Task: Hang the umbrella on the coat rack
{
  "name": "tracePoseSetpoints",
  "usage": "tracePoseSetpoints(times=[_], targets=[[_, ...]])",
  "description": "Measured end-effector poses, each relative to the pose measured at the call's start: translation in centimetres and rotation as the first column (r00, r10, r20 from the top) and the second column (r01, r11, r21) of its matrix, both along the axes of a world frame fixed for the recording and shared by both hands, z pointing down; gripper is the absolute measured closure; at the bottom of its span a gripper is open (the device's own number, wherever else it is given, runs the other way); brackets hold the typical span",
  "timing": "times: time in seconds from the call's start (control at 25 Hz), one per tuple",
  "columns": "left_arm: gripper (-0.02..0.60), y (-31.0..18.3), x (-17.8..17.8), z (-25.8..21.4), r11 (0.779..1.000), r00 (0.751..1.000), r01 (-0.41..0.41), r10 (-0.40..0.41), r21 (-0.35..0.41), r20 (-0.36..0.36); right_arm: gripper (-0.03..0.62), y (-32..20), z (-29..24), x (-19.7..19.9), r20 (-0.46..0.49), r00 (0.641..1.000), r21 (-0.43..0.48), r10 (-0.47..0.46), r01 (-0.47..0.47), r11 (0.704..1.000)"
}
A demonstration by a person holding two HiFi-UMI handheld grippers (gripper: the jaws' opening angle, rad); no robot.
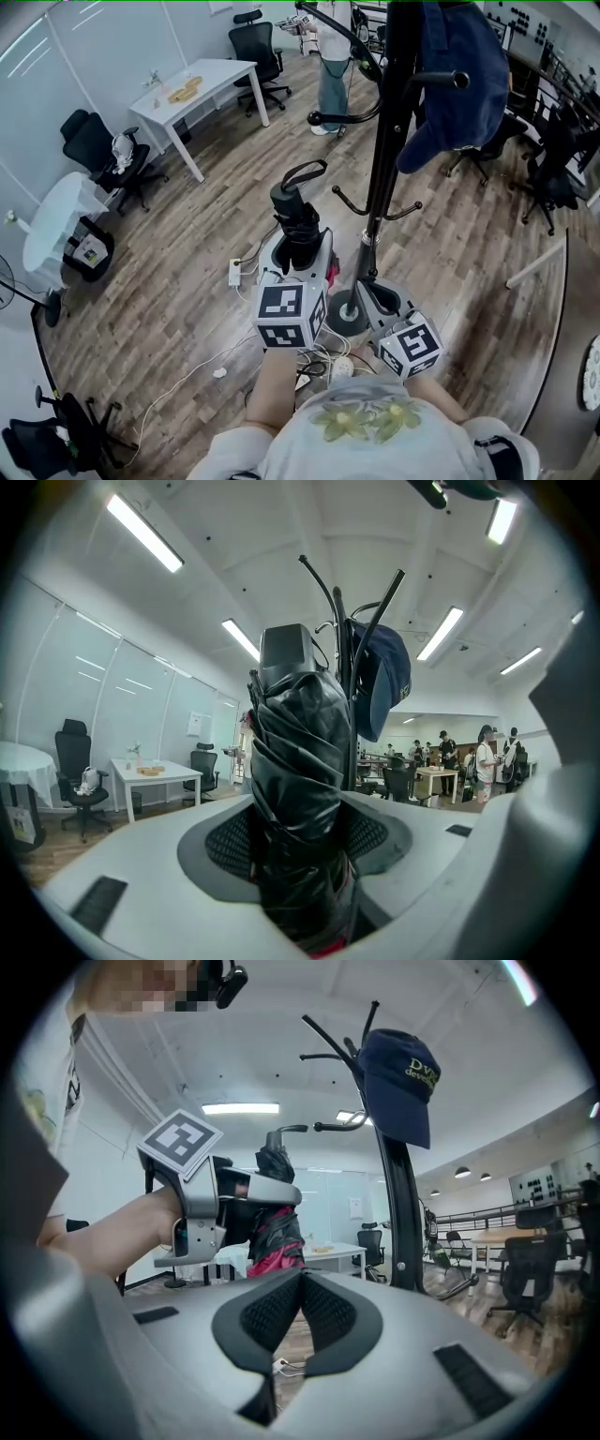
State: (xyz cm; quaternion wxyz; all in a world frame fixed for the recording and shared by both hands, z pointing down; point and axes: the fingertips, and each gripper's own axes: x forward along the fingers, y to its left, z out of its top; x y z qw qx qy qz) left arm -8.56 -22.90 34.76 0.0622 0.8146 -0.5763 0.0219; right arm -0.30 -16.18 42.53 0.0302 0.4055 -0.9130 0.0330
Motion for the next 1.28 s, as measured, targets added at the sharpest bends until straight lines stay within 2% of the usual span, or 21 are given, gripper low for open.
tracePoseSetpoints(times=[0.28,0.56,1.28], targets=[[0.345,-2.1,0.6,-2.6,0.997,0.999,-0.029,0.026,0.077,0.042,0.589,-2.5,0.0,-0.2,0.01,1.0,0.008,0.008,-0.008,1.0],[0.344,-4.8,0.7,-4.6,0.991,0.999,-0.037,0.032,0.128,0.044,0.589,-4.6,-0.1,0.2,0.02,1.0,0.016,0.016,-0.016,1.0],[0.345,-7.6,1.2,-3.1,0.995,0.998,-0.052,0.05,0.085,0.028,0.589,-5.8,-0.5,0.4,0.025,1.0,0.039,0.005,-0.006,0.999]])
